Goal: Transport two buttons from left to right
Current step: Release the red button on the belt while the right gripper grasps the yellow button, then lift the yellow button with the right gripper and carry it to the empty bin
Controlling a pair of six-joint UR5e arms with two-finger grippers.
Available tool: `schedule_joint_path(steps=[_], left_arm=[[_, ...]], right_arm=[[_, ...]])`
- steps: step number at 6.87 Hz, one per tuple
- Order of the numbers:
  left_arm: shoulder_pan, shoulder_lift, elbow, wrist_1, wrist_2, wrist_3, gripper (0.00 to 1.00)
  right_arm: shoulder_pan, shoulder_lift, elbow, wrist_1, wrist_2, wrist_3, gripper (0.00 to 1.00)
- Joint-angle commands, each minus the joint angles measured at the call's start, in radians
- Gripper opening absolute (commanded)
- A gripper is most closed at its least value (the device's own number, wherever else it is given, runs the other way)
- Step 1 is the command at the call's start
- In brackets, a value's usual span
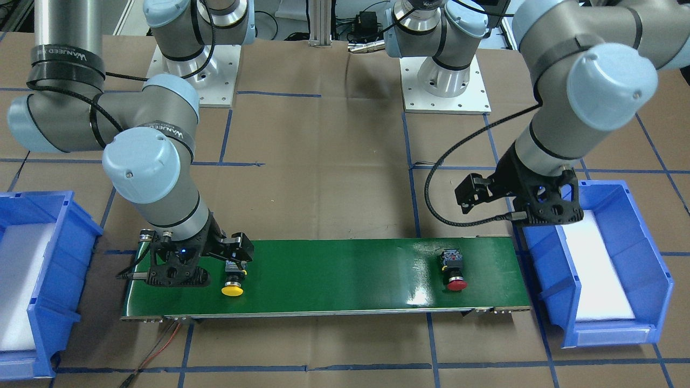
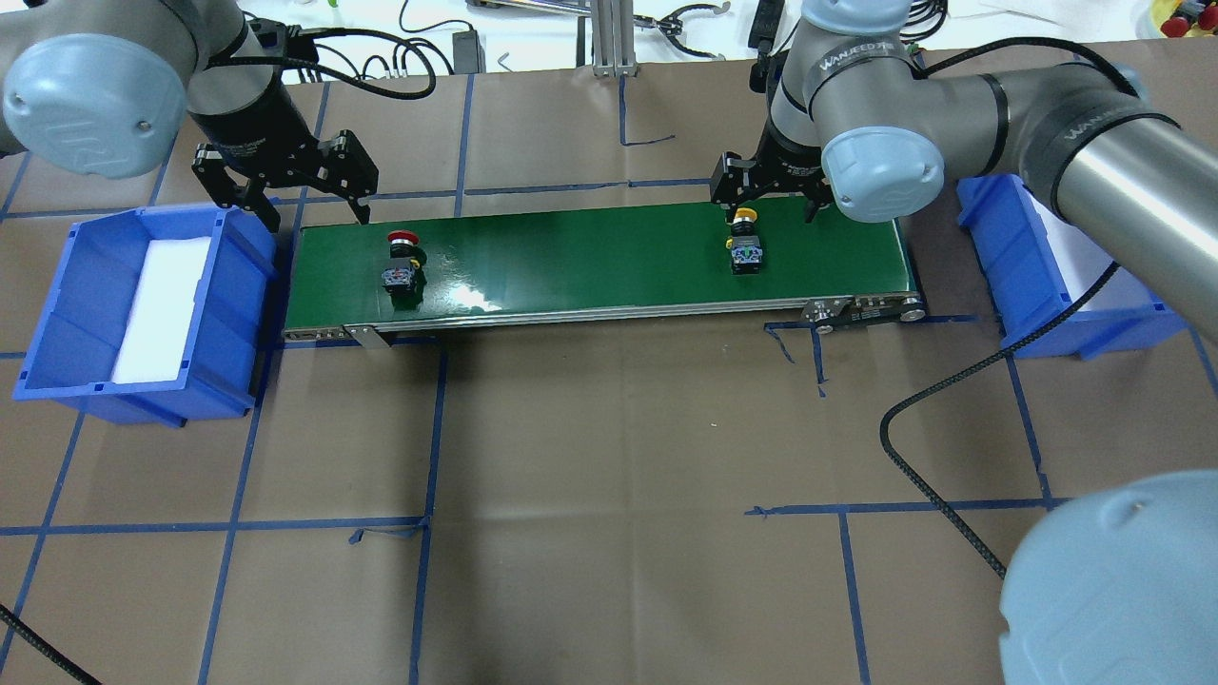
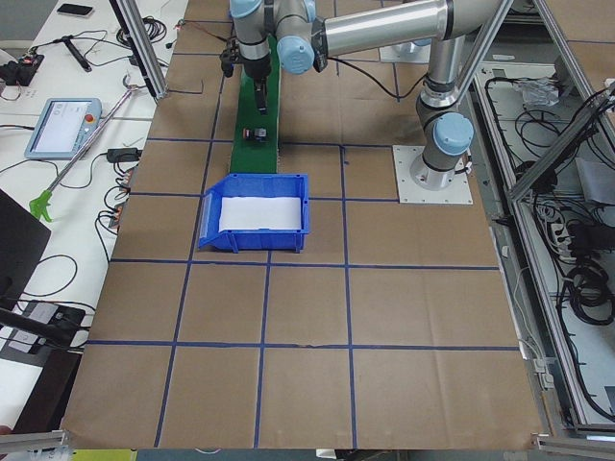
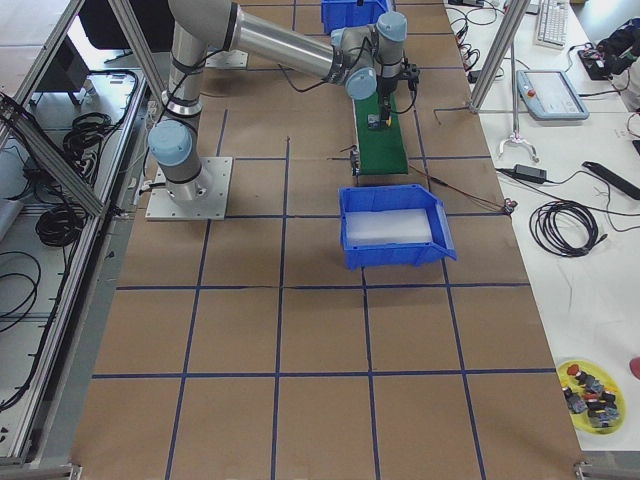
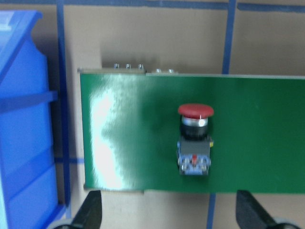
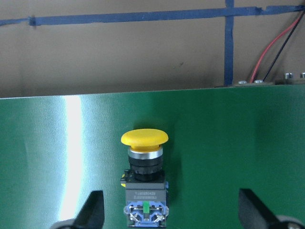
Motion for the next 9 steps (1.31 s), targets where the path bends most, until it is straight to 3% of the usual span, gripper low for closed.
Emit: schedule_joint_path(steps=[1, 3, 5, 6, 9], left_arm=[[-0.047, 0.064, -0.021, -0.056, -0.004, -0.054, 1.0], [-0.053, 0.089, -0.021, -0.077, -0.003, -0.041, 1.0], [-0.041, 0.107, -0.028, -0.086, -0.001, -0.012, 1.0], [-0.044, 0.107, -0.028, -0.085, -0.001, -0.011, 1.0], [-0.045, 0.126, -0.04, -0.073, -0.006, -0.01, 1.0]], right_arm=[[0.001, 0.03, 0.011, -0.002, -0.001, -0.007, 1.0], [0.001, 0.054, 0.013, 0.001, -0.008, -0.011, 0.97], [-0.003, 0.054, 0.014, 0.04, -0.019, -0.012, 0.17], [-0.007, 0.048, 0.002, 0.069, -0.019, -0.045, 0.04], [-0.088, -0.048, -0.009, 0.072, -0.102, -0.163, 0.04]])
